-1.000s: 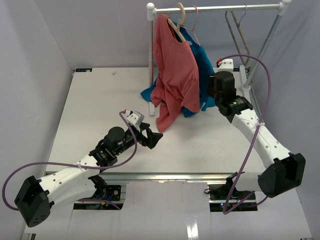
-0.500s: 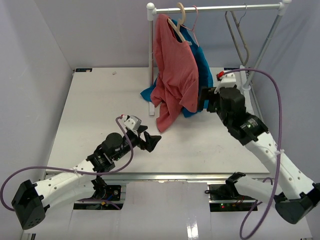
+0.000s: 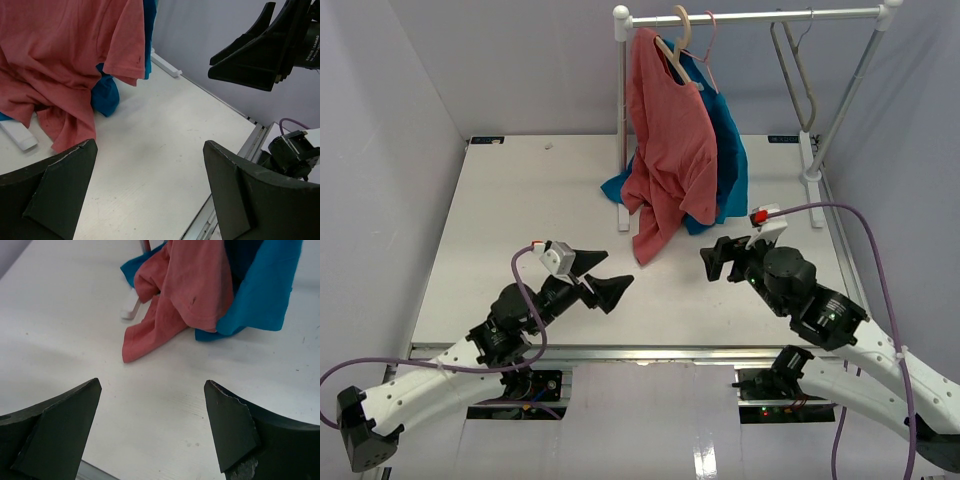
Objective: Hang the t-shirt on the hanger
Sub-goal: Reset both arms
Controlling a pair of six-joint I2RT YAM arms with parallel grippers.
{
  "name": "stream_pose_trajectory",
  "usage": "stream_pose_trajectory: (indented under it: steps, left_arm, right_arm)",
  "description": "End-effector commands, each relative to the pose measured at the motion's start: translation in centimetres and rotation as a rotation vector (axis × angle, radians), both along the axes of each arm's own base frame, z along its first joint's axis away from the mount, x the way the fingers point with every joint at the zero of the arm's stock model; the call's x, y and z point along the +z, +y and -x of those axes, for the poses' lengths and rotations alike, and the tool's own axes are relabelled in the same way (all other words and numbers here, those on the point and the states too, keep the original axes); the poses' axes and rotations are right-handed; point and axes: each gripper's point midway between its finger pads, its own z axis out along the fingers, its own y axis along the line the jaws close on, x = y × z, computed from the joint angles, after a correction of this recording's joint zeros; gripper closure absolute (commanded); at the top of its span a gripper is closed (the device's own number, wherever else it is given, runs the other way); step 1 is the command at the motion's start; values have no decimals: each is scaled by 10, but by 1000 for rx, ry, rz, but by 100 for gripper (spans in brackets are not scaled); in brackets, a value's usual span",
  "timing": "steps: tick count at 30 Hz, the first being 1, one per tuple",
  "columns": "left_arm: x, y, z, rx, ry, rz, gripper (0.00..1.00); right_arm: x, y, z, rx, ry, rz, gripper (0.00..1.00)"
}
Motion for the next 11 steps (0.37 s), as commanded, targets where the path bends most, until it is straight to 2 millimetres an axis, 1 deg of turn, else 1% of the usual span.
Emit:
stream_pose_trajectory:
  steps: [1,5,11]
  left_arm:
    - [13,5,5,2,-12,38,2]
    - [11,4,5,2,-11,32,2]
    - [11,5,4,6,-17,37,2]
  right_arm:
    - [28,-17,-4,-88,-81,-89,10]
    - [31,-26,-2,-110,-97,-93,10]
    - [29,-28,-1,-104,-101,-78,10]
